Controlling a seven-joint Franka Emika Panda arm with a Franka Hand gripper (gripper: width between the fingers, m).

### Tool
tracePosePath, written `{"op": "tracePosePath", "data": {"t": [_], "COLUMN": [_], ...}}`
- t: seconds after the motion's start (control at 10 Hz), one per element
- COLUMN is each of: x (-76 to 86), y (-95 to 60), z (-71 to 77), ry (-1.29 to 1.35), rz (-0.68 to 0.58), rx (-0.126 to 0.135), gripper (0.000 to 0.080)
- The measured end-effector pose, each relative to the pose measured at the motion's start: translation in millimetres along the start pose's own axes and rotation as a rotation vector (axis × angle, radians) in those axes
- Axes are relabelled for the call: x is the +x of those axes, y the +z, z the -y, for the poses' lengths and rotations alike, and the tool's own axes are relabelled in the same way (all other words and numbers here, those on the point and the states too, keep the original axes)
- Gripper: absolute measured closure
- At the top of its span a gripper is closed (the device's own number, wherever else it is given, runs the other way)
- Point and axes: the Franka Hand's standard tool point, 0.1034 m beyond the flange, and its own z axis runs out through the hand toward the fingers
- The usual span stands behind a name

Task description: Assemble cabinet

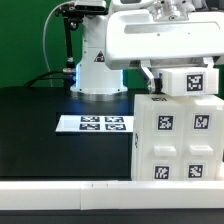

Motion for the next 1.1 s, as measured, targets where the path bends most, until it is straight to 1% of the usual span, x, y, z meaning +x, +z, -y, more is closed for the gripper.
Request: {"op": "tracePosePath", "data": {"t": [0.1, 0.2, 0.3, 0.4, 0.5, 0.7, 0.8, 0.9, 1.0, 1.1], "x": [0.3, -1.3, -1.9, -2.1, -2.3, -3.1, 0.0, 10.3, 16.5, 22.7], "y": [0.2, 0.9, 1.3, 1.4, 1.5, 1.4, -6.5, -20.5, -28.4, -29.7], "z": [0.2, 0.6, 0.7, 0.7, 0.7, 1.2, 3.8, 6.8, 10.5, 12.2], "ry": [0.001, 0.001, 0.001, 0.001, 0.001, 0.004, 0.017, 0.033, 0.053, 0.069], "rz": [0.005, 0.012, 0.014, 0.015, 0.015, 0.026, 0.074, 0.112, 0.154, 0.177], "rx": [0.002, 0.004, 0.005, 0.005, 0.005, 0.008, 0.027, 0.048, 0.068, 0.080], "gripper": [0.0243, 0.0160, 0.0160, 0.0053, 0.0008, 0.0002, 0.0002, 0.0002, 0.0003, 0.0003]}}
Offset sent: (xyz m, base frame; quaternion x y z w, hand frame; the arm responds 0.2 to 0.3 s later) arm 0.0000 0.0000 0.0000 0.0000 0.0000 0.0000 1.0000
